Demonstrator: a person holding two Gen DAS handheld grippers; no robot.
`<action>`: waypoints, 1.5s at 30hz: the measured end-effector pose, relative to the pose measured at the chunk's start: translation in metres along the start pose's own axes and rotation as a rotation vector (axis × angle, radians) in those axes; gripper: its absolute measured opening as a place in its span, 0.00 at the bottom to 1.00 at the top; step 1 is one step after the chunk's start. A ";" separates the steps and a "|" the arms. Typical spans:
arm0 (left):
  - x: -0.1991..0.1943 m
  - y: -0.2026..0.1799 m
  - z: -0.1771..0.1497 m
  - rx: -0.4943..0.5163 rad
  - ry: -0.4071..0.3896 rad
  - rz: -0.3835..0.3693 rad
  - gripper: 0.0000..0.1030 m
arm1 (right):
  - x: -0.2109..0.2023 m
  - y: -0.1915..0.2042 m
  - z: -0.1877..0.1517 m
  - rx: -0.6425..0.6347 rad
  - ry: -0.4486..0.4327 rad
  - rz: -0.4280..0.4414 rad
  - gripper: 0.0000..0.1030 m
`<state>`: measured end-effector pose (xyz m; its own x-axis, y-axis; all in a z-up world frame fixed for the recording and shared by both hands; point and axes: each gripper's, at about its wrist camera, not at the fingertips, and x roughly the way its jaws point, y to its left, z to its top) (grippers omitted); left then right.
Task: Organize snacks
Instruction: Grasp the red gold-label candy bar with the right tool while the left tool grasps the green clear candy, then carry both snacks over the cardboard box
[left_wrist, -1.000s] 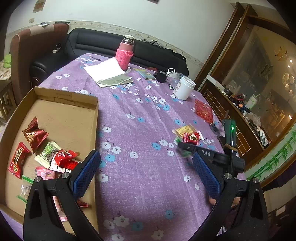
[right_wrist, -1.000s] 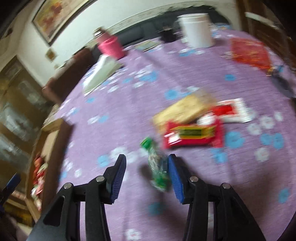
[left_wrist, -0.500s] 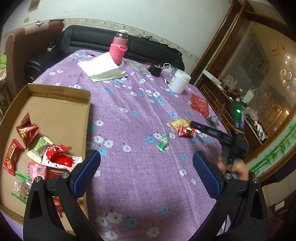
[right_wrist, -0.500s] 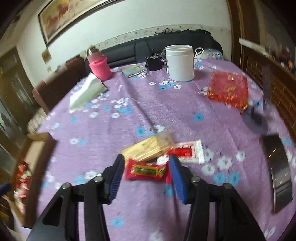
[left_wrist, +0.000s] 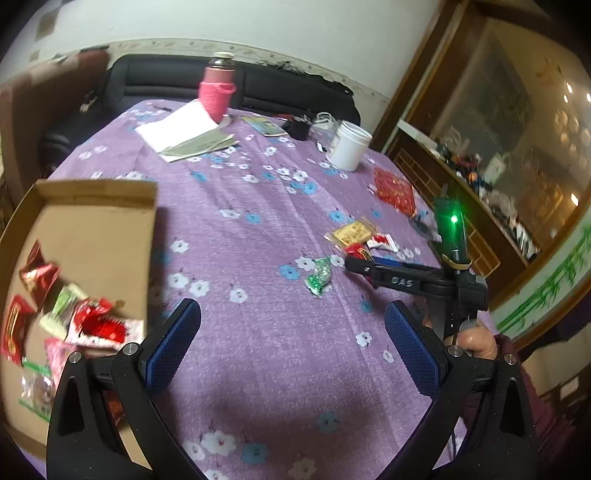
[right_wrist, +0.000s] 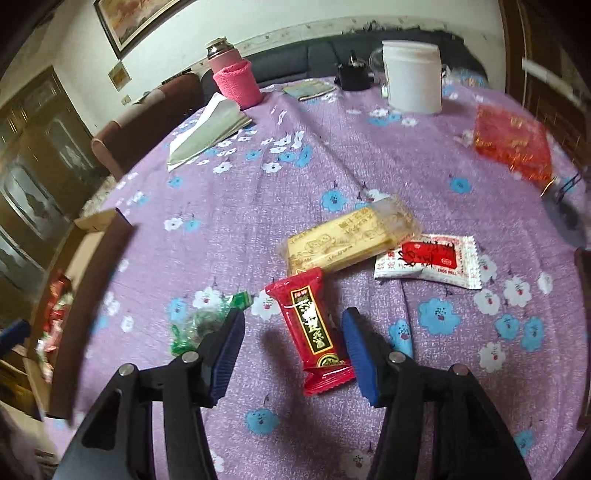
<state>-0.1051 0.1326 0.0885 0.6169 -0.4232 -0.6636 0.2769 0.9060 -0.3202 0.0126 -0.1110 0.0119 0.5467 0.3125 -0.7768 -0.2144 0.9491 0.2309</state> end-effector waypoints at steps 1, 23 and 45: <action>0.005 -0.006 0.001 0.037 0.006 0.015 0.98 | 0.002 0.005 0.000 -0.016 -0.004 -0.029 0.53; 0.163 -0.058 0.016 0.362 0.242 0.086 0.28 | -0.013 -0.039 -0.008 0.219 -0.087 -0.012 0.22; 0.047 0.003 0.023 0.091 0.029 0.018 0.20 | -0.016 -0.035 -0.012 0.220 -0.143 -0.072 0.22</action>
<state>-0.0584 0.1162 0.0720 0.6009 -0.4056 -0.6888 0.3322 0.9105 -0.2463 0.0018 -0.1500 0.0095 0.6660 0.2317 -0.7091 0.0015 0.9501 0.3119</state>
